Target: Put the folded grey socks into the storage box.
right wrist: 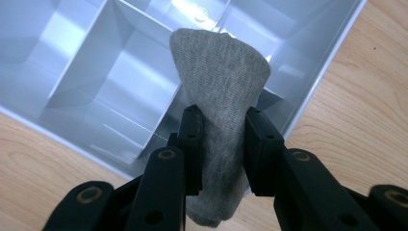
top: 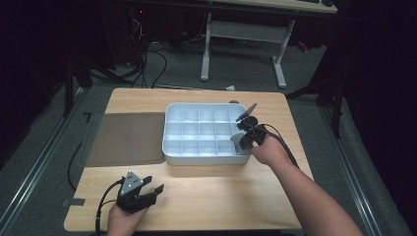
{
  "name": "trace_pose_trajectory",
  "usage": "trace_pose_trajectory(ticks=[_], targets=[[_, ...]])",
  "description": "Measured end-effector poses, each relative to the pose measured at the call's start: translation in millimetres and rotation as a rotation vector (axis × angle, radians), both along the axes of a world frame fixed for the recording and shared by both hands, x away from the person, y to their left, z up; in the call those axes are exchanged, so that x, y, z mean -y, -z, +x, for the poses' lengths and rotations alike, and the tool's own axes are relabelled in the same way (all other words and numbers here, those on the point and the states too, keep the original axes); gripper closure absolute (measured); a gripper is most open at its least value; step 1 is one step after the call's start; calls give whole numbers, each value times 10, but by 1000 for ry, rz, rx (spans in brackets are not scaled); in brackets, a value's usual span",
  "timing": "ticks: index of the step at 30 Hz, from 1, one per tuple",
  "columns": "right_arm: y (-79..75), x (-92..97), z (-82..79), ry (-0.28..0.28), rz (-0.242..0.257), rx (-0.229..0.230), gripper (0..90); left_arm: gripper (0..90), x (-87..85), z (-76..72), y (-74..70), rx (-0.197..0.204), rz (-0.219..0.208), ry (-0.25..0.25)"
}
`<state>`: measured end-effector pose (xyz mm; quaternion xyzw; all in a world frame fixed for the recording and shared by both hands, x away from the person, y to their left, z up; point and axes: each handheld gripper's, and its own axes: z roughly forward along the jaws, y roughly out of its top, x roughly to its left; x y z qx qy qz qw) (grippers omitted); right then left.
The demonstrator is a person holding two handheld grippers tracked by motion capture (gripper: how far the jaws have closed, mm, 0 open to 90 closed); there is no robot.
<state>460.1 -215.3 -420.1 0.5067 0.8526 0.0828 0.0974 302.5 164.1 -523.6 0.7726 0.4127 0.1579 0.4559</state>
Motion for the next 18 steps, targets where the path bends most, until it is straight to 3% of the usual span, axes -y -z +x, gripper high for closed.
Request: trace_pose_trajectory(ticks=[4, 17, 18], targets=[[55, -11, 49, 35, -10, -36, 727, 426, -2, 0, -1, 0, -1, 0], [200, -57, 118, 14, -49, -85, 735, 425, 1, 13, 15, -6, 7, 8], [209, -49, 127, -5, -51, -82, 736, 425, 2, 12, 15, -5, 5, 10]])
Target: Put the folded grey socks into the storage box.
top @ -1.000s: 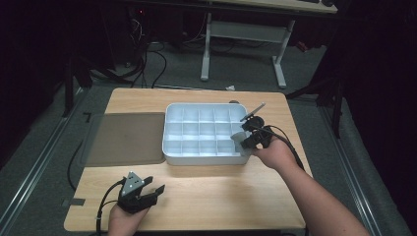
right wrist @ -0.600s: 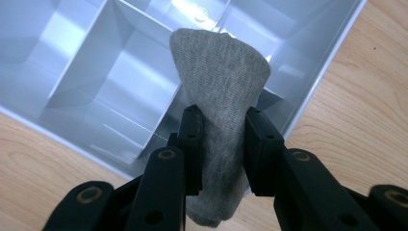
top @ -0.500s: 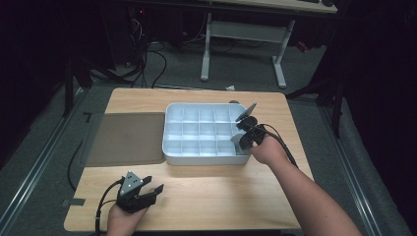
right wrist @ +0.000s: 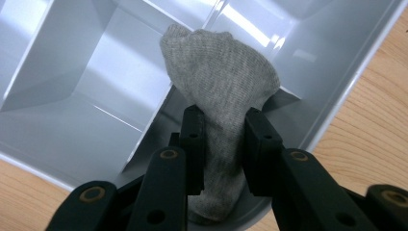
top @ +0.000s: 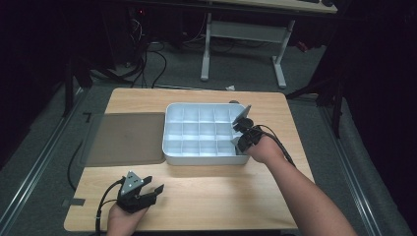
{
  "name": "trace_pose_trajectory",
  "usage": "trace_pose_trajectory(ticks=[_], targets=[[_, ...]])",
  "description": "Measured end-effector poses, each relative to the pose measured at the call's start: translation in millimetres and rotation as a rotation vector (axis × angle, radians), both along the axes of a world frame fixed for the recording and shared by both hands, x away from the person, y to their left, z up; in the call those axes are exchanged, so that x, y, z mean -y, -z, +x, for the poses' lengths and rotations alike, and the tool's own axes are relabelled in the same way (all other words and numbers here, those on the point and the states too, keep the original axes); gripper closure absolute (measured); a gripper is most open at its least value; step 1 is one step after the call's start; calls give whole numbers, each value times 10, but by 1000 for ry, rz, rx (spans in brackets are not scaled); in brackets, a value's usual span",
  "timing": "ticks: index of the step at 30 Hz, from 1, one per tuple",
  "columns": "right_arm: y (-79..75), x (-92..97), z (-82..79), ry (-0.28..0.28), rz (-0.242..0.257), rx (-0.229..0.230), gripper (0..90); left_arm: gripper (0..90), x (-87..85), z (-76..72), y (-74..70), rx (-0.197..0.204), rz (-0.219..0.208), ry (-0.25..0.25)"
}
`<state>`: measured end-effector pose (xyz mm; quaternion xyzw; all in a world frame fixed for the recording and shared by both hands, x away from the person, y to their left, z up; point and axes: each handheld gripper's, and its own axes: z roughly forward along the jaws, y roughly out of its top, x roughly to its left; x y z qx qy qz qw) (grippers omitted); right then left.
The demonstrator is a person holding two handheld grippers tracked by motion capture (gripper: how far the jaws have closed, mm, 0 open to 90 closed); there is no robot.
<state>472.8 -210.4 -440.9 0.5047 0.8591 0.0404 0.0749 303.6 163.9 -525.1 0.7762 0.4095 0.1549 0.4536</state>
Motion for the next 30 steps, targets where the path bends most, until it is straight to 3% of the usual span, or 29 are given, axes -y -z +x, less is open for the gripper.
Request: trace_pose_trajectory(ticks=[30], targets=[[199, 10, 38, 6, 13, -51, 727, 428, -2, 0, -2, 6, -2, 4]])
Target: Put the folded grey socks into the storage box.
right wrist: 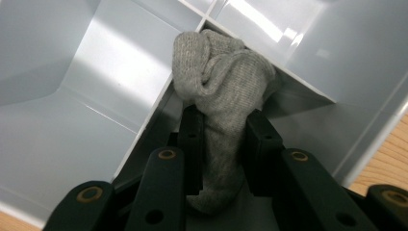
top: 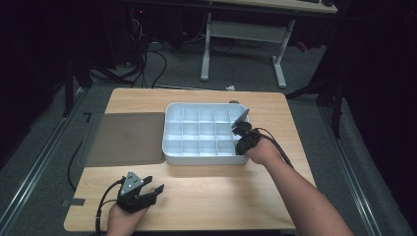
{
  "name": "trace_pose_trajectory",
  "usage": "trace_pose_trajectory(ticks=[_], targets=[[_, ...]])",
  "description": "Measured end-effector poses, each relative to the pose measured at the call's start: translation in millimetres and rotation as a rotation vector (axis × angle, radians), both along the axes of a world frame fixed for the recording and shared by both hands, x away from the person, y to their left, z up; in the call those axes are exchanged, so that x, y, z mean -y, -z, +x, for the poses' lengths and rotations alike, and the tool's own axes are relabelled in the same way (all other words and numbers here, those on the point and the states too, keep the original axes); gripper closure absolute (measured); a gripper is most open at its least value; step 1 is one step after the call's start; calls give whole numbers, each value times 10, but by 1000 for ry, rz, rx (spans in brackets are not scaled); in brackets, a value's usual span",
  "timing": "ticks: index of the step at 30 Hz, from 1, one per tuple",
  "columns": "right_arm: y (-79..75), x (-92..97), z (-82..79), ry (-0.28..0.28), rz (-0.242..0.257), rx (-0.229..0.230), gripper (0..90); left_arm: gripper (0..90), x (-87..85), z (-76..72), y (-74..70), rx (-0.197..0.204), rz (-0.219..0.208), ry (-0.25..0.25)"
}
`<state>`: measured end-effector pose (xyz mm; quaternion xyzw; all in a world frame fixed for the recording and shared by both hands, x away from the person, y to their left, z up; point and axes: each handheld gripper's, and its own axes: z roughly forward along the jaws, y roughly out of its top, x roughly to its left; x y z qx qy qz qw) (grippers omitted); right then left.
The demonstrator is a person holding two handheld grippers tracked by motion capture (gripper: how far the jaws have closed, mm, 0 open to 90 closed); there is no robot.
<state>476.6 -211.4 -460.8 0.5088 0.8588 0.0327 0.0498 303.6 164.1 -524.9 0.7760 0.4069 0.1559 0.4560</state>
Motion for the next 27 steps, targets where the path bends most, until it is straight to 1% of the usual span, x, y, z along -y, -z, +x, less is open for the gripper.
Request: trace_pose_trajectory(ticks=[2, 5, 10, 11, 13, 14, 17, 18, 19, 20, 21, 22, 23, 24, 26, 27], targets=[[-3, 10, 1, -12, 3, 4, 723, 428, 1, 2, 1, -1, 0, 1], [-14, 15, -2, -13, 8, 5, 708, 428, 4, 2, 3, -1, 1, 2], [-43, 5, -14, -34, 16, 6, 640, 428, 10, 2, 3, -3, 0, 5], [-53, -10, -24, -22, 14, -1, 622, 428, 12, 1, 3, -3, 0, 5], [-68, -8, -19, -38, 14, 3, 602, 428, 15, -1, 2, -2, 1, 6], [-78, -12, -24, -26, 15, -1, 593, 428, 16, -2, 2, -1, 0, 4], [-133, 8, -23, -36, 25, 10, 590, 428, 14, 0, 2, -3, 0, 6], [-166, 11, -31, -26, 32, 11, 588, 428, 13, 1, 3, -3, 0, 6], [-187, 16, -35, -28, 35, 15, 587, 428, 13, 1, 3, -5, 1, 8], [-218, 24, -38, -37, 40, 23, 586, 428, 15, 2, 5, -3, 1, 6], [-255, 20, -52, -24, 47, 22, 587, 428, 17, 1, 5, -3, 2, 6], [-294, 18, -65, -21, 52, 25, 593, 428, 19, 1, 5, -2, 2, 6], [-327, 26, -70, -37, 56, 34, 632, 428, 21, 1, 6, -3, 3, 6], [-369, 25, -87, -39, 59, 29, 697, 428, 22, 1, 5, -3, 2, 6], [-399, 16, -118, -40, 49, 27, 821, 428, 25, -1, 5, -2, 2, 6], [-396, 20, -125, -57, 35, 27, 853, 428, 25, -2, 4, -1, 3, 6]])
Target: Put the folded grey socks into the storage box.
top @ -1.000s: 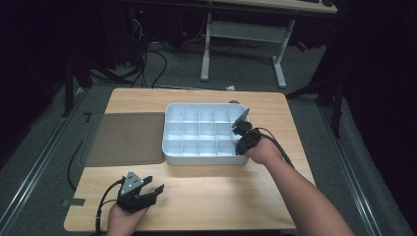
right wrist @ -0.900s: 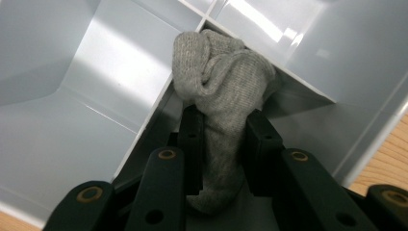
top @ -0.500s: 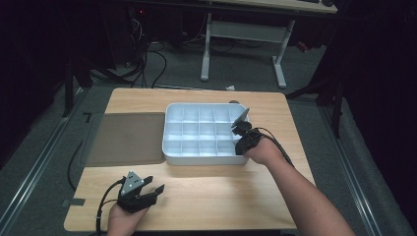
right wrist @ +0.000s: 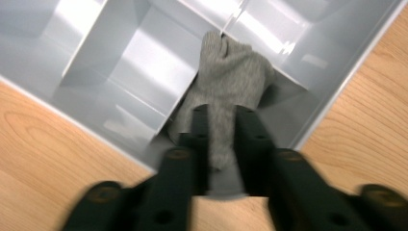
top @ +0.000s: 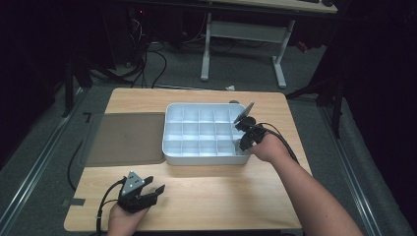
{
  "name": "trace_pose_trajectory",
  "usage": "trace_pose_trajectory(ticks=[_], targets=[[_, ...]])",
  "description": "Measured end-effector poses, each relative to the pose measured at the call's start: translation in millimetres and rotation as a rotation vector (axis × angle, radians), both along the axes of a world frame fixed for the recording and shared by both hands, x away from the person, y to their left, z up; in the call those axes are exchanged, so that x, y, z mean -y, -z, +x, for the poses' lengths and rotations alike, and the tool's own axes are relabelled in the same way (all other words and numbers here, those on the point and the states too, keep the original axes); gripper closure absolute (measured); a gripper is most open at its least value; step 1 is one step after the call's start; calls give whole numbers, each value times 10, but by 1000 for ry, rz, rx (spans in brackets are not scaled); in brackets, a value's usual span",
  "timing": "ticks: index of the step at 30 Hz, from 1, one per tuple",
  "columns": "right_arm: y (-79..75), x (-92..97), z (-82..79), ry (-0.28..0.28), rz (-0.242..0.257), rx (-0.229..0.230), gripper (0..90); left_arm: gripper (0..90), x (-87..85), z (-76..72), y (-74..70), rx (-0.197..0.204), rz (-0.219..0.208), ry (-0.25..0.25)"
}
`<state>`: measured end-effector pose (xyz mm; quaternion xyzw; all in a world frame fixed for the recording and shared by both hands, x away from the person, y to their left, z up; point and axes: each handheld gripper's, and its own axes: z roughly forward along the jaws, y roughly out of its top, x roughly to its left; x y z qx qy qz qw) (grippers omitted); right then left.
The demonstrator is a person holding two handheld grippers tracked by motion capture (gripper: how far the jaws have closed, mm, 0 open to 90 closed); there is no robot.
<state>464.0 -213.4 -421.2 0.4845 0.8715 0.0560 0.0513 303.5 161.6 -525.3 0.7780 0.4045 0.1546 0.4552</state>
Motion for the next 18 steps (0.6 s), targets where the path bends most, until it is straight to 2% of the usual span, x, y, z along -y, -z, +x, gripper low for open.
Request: trace_pose_trajectory(ticks=[4, 7, 12, 15, 18], targets=[[125, 4, -18, 8, -47, -28, 895, 428, -1, 2, -1, 0, -1, 0], [226, 10, -14, 41, -40, -46, 895, 428, 3, 7, 0, -3, 0, 2], [343, 18, 16, 31, -34, -58, 887, 428, 7, 16, 7, -6, 2, 5], [352, 16, 11, 28, -26, -60, 857, 428, -3, 14, 9, -6, -2, 0], [268, 4, 1, 40, -11, -67, 839, 428, -8, 5, 8, -7, 0, 1]])
